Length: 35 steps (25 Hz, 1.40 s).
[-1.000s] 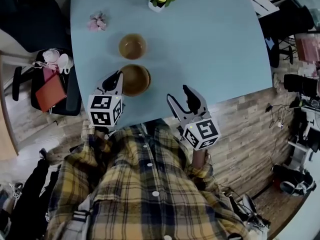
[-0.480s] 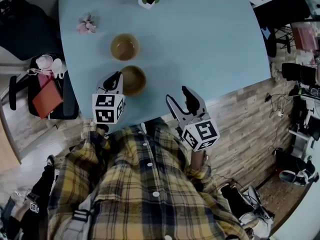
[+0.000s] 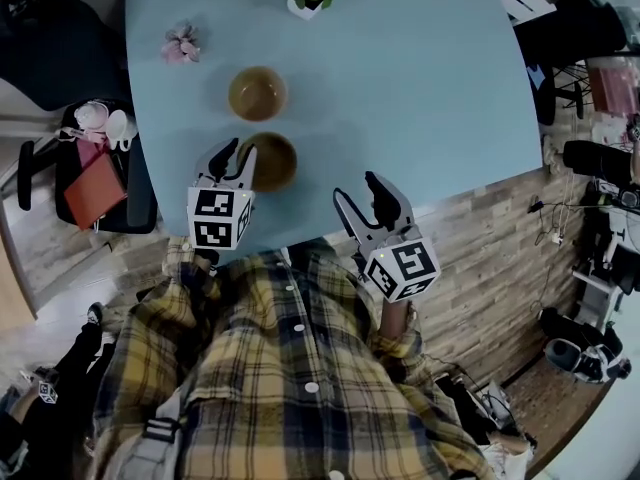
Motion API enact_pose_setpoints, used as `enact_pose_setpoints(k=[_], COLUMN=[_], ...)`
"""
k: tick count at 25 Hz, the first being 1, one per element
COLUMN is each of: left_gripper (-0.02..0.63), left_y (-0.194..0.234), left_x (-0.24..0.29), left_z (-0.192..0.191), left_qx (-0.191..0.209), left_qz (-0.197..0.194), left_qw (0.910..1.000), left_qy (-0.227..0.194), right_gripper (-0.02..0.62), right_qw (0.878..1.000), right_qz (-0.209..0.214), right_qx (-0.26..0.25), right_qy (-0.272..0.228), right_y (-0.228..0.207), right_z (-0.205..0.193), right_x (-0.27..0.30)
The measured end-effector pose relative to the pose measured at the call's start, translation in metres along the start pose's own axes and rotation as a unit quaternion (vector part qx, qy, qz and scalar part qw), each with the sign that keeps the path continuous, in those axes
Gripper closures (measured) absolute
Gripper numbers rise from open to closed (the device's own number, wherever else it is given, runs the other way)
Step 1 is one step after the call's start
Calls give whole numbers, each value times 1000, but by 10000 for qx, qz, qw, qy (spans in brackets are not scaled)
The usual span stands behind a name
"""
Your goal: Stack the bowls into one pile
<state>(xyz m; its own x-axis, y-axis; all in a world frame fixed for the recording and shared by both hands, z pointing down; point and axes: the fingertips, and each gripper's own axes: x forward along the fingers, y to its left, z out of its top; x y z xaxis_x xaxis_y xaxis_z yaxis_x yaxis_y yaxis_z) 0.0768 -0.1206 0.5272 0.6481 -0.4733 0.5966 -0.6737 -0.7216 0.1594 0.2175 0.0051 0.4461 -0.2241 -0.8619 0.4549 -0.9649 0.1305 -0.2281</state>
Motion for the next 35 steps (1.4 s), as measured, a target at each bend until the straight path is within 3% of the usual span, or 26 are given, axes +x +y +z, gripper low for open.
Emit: enact_pose_setpoints(k=[4, 14, 23, 30, 35], left_gripper=[506, 560, 612, 615, 615], left_y=[5, 42, 51, 51, 59], left_x=[-14, -62, -90, -90, -88], left_z=[8, 12, -1, -8, -11], left_qx=[-67, -547, -796, -723, -776], left_qz=[120, 890, 1247, 1270, 1296], left_qw=[9997, 9932, 9880, 9889, 9883], left_qy=[-177, -517, -445, -275, -233], right_gripper=[345, 345, 345, 345, 347], right_qw=[9997, 9906, 9783, 9765, 9759], right_qz=[198, 1094, 1566, 1460, 1526], right_qx=[-115, -826, -1185, -1003, -378], right_qy=[-1, 35, 666, 1229, 1511], right_y=[0, 10, 11, -6, -14], right_z=[9, 59, 58, 34, 19], right_x=[14, 95, 176, 225, 250])
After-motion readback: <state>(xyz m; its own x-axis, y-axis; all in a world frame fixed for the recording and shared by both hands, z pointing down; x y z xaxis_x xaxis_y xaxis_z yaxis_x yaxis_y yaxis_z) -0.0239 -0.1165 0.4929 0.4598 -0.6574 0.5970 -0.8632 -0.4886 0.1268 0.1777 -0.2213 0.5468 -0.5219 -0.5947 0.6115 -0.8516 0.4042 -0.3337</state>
